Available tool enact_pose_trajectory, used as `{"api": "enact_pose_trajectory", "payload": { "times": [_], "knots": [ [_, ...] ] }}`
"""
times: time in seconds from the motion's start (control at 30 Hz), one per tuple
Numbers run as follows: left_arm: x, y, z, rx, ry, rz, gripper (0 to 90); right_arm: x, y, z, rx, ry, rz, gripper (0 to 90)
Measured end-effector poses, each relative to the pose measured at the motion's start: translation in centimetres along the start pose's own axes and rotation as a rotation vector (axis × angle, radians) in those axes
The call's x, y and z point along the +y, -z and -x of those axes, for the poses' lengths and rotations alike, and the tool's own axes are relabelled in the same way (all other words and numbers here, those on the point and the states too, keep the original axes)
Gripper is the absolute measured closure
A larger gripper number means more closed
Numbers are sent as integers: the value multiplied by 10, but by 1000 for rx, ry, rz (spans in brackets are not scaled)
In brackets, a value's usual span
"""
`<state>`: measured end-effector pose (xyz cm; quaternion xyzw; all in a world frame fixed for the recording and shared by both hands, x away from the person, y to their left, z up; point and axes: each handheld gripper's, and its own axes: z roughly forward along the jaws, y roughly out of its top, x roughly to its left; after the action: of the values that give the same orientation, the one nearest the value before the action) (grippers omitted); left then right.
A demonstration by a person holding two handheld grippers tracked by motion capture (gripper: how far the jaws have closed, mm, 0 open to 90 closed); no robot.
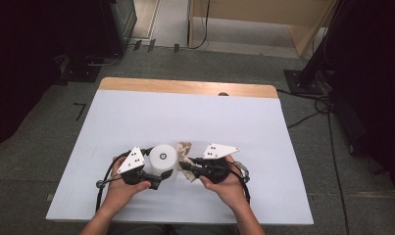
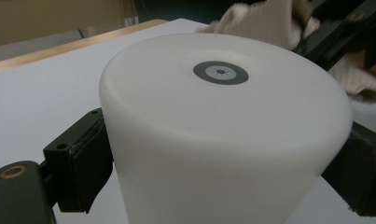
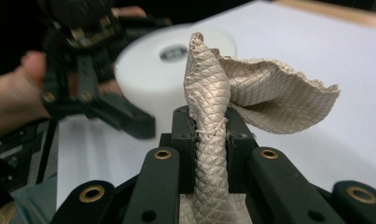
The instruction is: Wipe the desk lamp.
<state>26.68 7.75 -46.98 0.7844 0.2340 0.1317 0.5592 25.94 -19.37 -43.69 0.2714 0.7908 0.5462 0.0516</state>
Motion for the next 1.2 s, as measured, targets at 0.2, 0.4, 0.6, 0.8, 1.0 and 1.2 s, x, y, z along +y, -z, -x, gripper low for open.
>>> {"api": "enact_pose_trajectory", "payload": {
  "times": [0.2, 0.4, 0.6, 0.8, 1.0, 1.2],
  "knots": [
    [0, 0, 0, 4, 0, -2, 73, -4, -2, 5, 19, -49, 14, 785],
    [0, 0, 1, 6, 3, -7, 72, -22, -20, 15, 18, -110, -124, 783],
    [1, 0, 1, 11, 5, -11, 71, -36, -34, 19, 19, -157, -227, 780],
    [5, 2, 6, 44, 11, -24, 70, -35, -31, 20, 6, -151, -229, 777],
    [12, 6, 23, 161, 31, -3, 65, -34, -28, 23, -31, -141, -231, 752],
    [12, -1, 33, 265, 97, -28, 62, -36, -33, 22, -45, -105, -256, 713]
  ]
}}
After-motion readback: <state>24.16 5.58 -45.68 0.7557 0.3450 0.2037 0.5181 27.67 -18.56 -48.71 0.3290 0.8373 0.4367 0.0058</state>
